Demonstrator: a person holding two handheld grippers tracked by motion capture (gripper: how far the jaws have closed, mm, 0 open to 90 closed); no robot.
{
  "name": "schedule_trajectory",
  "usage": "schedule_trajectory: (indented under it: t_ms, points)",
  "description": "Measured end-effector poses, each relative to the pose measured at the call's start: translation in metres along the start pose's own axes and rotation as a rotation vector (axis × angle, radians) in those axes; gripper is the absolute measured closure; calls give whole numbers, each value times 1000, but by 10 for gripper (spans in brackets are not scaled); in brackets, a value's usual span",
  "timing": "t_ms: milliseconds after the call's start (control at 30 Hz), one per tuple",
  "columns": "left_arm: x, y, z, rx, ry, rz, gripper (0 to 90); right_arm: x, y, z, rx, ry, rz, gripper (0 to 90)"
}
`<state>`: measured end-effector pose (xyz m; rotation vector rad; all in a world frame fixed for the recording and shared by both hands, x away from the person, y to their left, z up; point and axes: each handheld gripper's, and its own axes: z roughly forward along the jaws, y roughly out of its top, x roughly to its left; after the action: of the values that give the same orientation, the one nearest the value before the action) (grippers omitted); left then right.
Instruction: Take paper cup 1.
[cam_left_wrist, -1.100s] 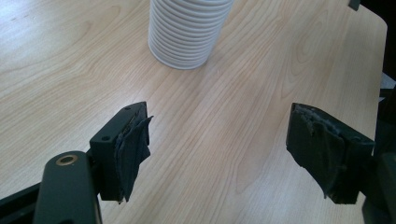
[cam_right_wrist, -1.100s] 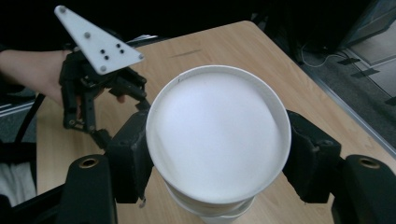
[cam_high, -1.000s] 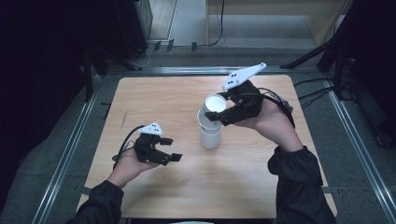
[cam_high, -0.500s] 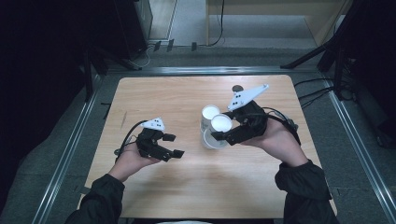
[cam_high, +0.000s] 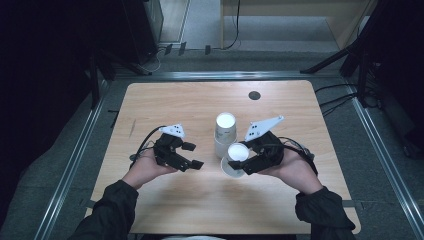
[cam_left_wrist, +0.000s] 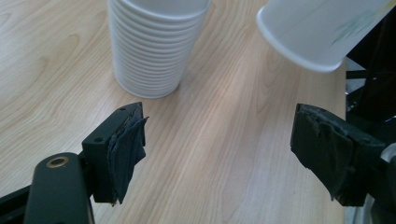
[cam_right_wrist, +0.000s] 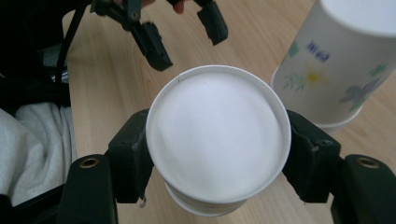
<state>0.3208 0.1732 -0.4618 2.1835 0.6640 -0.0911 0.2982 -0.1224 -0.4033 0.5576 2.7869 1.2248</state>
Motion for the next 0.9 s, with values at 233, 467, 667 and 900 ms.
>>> schedule_trajectory:
  t_ms: [233, 467, 667, 900]
  points:
    - [-5, 2, 5, 1, -17, 27, 150, -6, -26, 12, -34, 6, 21, 333]
    - [-8, 1, 12, 12, -75, 35, 128, -8, -30, 24, -27, 31, 18, 333]
    - [-13, 1, 13, 0, -100, 60, 127, -7, -27, 30, -39, 56, 3, 332]
    - [-19, 0, 12, -22, -93, 83, 128, -7, -21, 35, -74, 83, -5, 333]
